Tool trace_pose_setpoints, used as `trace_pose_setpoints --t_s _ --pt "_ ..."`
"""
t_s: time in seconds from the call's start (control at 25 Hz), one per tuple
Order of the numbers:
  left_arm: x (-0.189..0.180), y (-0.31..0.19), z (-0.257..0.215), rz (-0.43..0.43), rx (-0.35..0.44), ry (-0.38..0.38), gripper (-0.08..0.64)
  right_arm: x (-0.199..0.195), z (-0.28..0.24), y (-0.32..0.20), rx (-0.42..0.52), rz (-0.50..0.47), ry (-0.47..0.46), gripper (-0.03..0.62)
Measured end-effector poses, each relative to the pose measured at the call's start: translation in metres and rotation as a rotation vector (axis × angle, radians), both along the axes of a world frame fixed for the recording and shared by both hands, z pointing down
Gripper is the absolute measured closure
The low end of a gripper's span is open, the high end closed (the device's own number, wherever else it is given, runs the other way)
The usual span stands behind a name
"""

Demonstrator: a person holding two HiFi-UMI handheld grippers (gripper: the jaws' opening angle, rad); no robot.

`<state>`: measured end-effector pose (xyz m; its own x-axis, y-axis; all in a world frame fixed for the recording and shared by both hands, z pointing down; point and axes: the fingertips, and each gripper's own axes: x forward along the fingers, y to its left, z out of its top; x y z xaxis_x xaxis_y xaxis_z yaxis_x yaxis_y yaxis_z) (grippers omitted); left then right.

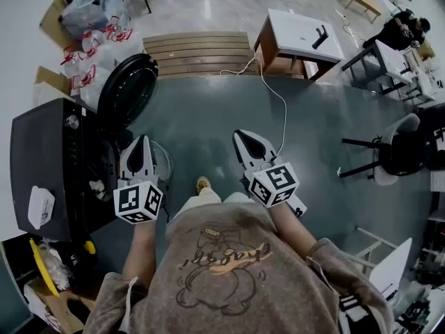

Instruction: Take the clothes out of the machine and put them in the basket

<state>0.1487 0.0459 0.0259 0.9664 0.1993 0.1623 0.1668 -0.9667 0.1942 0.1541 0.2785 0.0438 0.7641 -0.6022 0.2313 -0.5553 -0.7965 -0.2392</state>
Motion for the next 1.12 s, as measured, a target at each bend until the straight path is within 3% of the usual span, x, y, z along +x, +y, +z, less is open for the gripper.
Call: trace_pose_setpoints --t_s 0.32,0.6,0.84,1.12 --pt "0.024 -0.028 0.001 -0.092 -0.02 -0.024 0.555 0.044 -0.006 -0.041 -0.011 -0.134 -0.009 0.595" --pt "0.021 -0.059 -0.001 -0.26 -0.017 -0.04 0.555 0.082 -0.008 -0.102 -0.007 -0.39 -0.022 0.595" --pt "-0.003 -0.082 -0.007 -0.504 -0.016 -0.042 0.555 0.098 -0.008 -0.165 0.006 -0.679 -0.026 0.595" --pt "-0.072 -0.112 -0.014 -0.828 -0.01 -0.034 0.555 0.07 -0.005 -0.241 0.026 -1.017 -0.035 0.595"
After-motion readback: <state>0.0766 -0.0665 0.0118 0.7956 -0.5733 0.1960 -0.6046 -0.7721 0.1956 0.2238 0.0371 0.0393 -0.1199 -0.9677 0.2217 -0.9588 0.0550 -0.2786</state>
